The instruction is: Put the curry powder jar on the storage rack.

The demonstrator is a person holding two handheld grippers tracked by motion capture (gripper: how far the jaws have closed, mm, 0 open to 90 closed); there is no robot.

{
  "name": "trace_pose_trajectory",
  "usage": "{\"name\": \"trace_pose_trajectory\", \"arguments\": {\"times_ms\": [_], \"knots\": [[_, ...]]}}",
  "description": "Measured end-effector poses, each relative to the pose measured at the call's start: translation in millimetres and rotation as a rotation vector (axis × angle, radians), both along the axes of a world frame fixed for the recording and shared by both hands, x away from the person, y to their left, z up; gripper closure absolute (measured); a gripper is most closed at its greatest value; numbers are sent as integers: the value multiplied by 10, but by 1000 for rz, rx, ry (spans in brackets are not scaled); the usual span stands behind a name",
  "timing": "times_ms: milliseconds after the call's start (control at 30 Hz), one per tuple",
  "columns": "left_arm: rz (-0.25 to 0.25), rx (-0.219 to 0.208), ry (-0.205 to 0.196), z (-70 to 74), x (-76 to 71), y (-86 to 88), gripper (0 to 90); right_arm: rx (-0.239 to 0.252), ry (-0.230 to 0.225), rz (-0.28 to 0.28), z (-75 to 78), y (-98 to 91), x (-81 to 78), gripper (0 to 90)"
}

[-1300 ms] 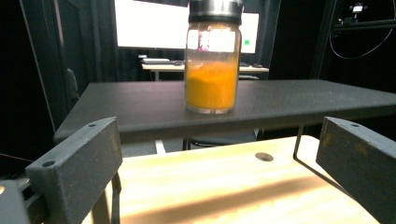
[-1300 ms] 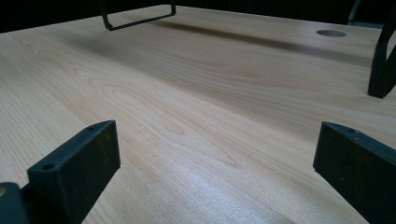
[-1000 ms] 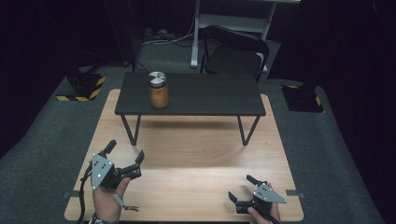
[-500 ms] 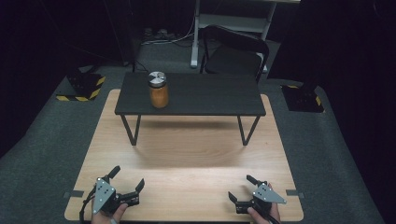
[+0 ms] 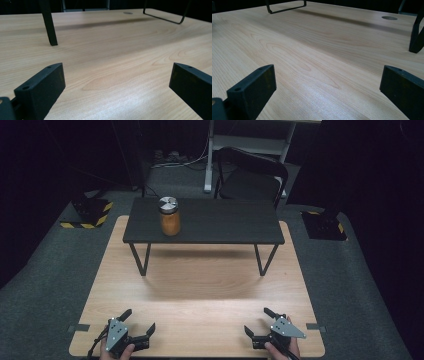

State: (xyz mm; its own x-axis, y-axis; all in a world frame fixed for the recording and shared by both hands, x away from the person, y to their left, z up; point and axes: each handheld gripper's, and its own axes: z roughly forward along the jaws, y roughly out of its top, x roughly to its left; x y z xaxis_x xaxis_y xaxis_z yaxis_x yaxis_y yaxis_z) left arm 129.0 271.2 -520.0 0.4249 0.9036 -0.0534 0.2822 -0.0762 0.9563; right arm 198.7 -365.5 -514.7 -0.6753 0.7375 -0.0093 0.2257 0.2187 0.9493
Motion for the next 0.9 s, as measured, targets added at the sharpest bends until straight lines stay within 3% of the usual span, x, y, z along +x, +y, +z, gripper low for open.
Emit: {"name": "trace_pose_trajectory", "arguments": {"times_ms": [400,600,733,900], "knots": [[-3,-1,29,-10,20,4,5,1,3,5,2,-6,9,1],[-3,37,19,3,4,-45,5,-3,5,5,8,0,11,0],[-5,26,19,-5,6,-34,5,-7,6,6,13,4,14,1],[-9,43,24,13,14,-49,5,-11,6,5,17,9,16,1]]}}
